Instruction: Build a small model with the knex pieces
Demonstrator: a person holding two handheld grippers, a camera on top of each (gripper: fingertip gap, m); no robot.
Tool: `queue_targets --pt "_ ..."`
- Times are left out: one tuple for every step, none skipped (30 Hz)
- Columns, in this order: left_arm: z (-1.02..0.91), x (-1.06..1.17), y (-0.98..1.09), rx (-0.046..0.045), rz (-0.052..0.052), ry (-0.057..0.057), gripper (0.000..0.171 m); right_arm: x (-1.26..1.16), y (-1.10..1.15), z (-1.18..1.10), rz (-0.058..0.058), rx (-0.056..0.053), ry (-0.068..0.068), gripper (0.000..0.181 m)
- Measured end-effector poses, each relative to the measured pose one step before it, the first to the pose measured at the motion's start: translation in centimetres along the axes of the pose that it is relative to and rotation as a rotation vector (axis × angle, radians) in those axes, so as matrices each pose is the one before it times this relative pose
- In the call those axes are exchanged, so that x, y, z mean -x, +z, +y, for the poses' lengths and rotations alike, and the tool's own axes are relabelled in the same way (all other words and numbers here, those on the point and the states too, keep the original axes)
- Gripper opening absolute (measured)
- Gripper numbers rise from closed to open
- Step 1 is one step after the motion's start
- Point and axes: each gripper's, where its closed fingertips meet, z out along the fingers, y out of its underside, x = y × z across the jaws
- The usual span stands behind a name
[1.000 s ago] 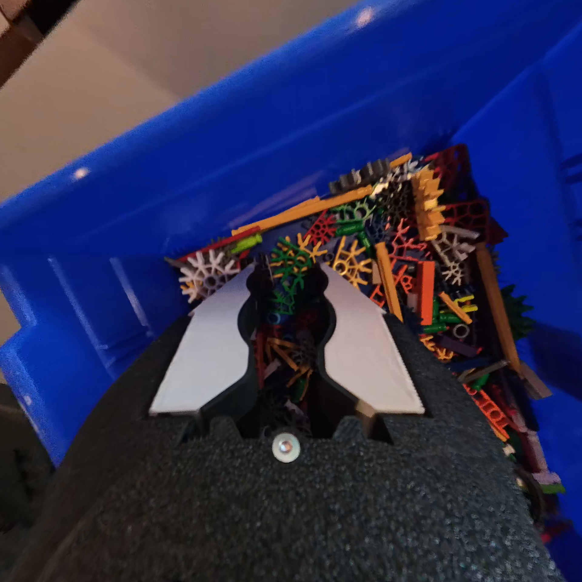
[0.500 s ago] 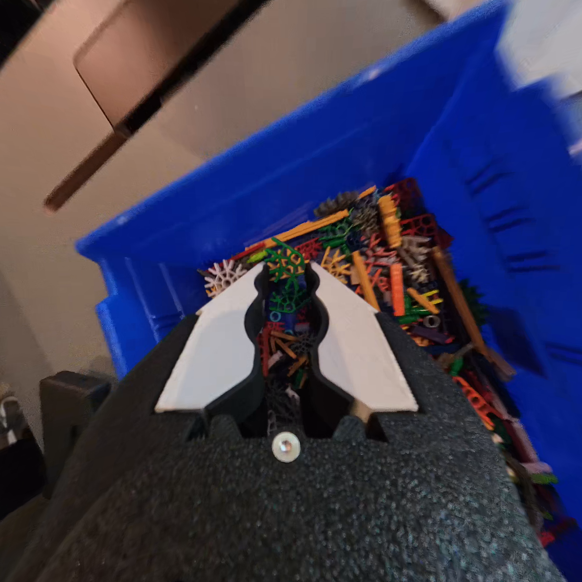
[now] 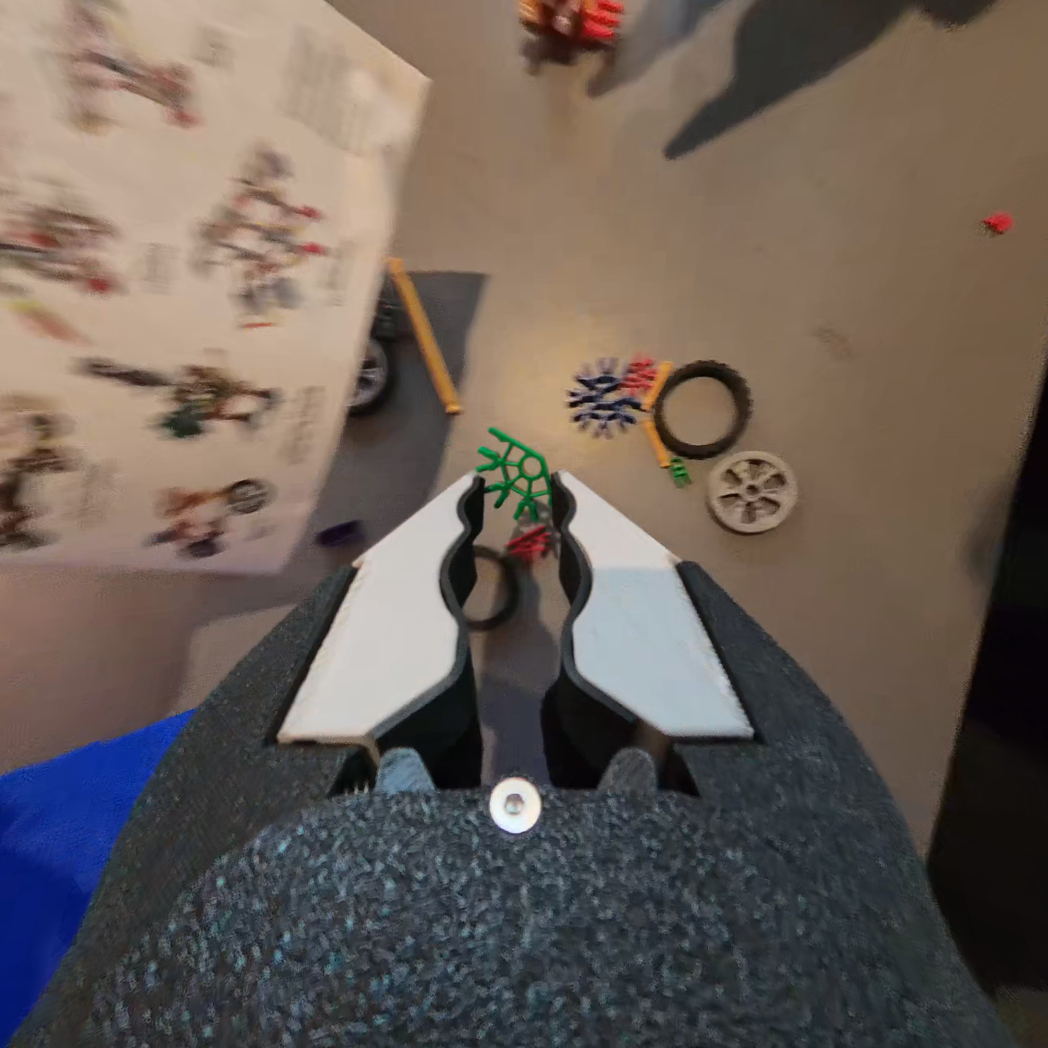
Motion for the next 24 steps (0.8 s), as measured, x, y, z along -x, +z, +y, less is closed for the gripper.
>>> queue_targets --pt "0.299 -1.000 0.983 0.01546 0.0374 -0.0019 0.023 0.047 0.005 -0.025 -0.0019 -0.0001 -0.0013 0.052" --pt "0.309 -0.567 0.825 0.01538 0.0115 0.0102 0.023 0.076 0.011 -0.032 -0.0024 -0.0006 -0.0014 0.052" --pt "0.365 -0.516 0.640 0.01915 0.0139 0.0086 0.023 0.051 0.014 -0.004 -0.0017 0.0004 -0.0017 0.052" --pt "0.168 -0.554 0.465 0.00615 0.0214 -0.0010 0.023 0.042 0.021 0.009 -0.0014 0.0012 -0.0015 0.052" --pt "-0.010 -0.545 0.429 -0.00605 0.0238 -0.0129 0.024 0.048 0.031 0.014 -0.0018 0.0016 -0.0008 0.052" --pt "0.092 -0.490 0.438 -0.00349 0.0216 -0.0143 0.024 0.044 0.022 0.030 -0.0017 0.0019 -0.0012 0.052" --pt "0.235 -0.447 0.324 0.00582 0.0217 -0.0099 0.024 0.022 0.015 0.039 -0.0010 0.0022 -0.0012 0.052" --pt "0.136 -0.445 0.073 0.00412 0.0219 -0.0041 0.028 -0.018 -0.001 0.026 0.0007 0.0010 -0.0004 0.052" --pt "-0.231 -0.229 -0.303 -0.01696 0.0093 -0.0004 0.031 -0.030 -0.022 -0.015 0.0009 -0.0007 0.0012 0.052" --pt "-0.328 0.128 -0.673 -0.02108 -0.0086 -0.0067 0.032 -0.048 -0.031 -0.027 0.0018 -0.0020 0.0012 0.052" --pt "-0.414 0.292 -0.981 -0.02660 -0.0123 -0.0153 0.033 -0.031 -0.036 -0.039 0.0016 -0.0024 0.0009 0.052" --pt "-0.444 0.439 -1.316 -0.02923 -0.0170 -0.0138 0.034 -0.033 -0.025 -0.024 0.0008 -0.0015 0.0011 0.052" --pt "-0.314 0.804 -1.684 -0.02477 -0.0373 -0.0016 0.034 -0.013 -0.001 -0.001 0.0004 -0.0005 0.0005 0.052" --pt "-0.029 1.321 -1.953 -0.01243 -0.0610 0.0019 0.033 0.017 0.014 0.010 -0.0009 0.0001 0.0008 0.052" --pt "0.238 1.815 -2.121 -0.00610 -0.0766 -0.0022 0.032 0.028 0.036 0.034 -0.0016 0.0016 0.0004 0.052" --pt "0.438 2.157 -2.156 -0.00579 -0.0769 -0.0135 0.029 0.052 0.050 0.054 -0.0016 0.0028 -0.0010 0.052" --pt "0.584 2.203 -2.022 -0.00985 -0.0597 -0.0294 0.029 0.072 0.053 0.048 -0.0029 0.0024 -0.0008 0.052" --pt "0.948 2.180 -1.724 0.00463 -0.0447 -0.0362 0.028 0.039 0.052 0.055 -0.0025 0.0027 0.0000 0.052" --pt "1.616 2.222 -1.328 0.03768 -0.0435 -0.0313 0.028 0.013 0.039 0.069 -0.0003 0.0030 -0.0007 0.052" --pt "1.925 2.313 -0.864 0.05110 -0.0520 -0.0245 0.029 0.000 0.024 0.056 0.0004 0.0023 0.0002 0.052" --pt "1.703 2.234 -0.475 0.03612 -0.0564 -0.0204 0.028 -0.020 0.014 0.055 0.0002 0.0021 0.0010 0.052" --pt "1.867 1.783 -0.058 0.05257 -0.0420 -0.0095 0.029 -0.022 0.013 0.057 0.0002 0.0022 0.0007 0.052" --pt "1.961 1.187 0.322 0.06629 -0.0199 0.0022 0.029 -0.008 0.016 0.057 0.0007 0.0022 0.0001 0.052" --pt "1.785 1.006 0.603 0.06270 -0.0219 0.0083 0.029 0.005 0.028 0.071 -0.0003 0.0026 0.0003 0.051"
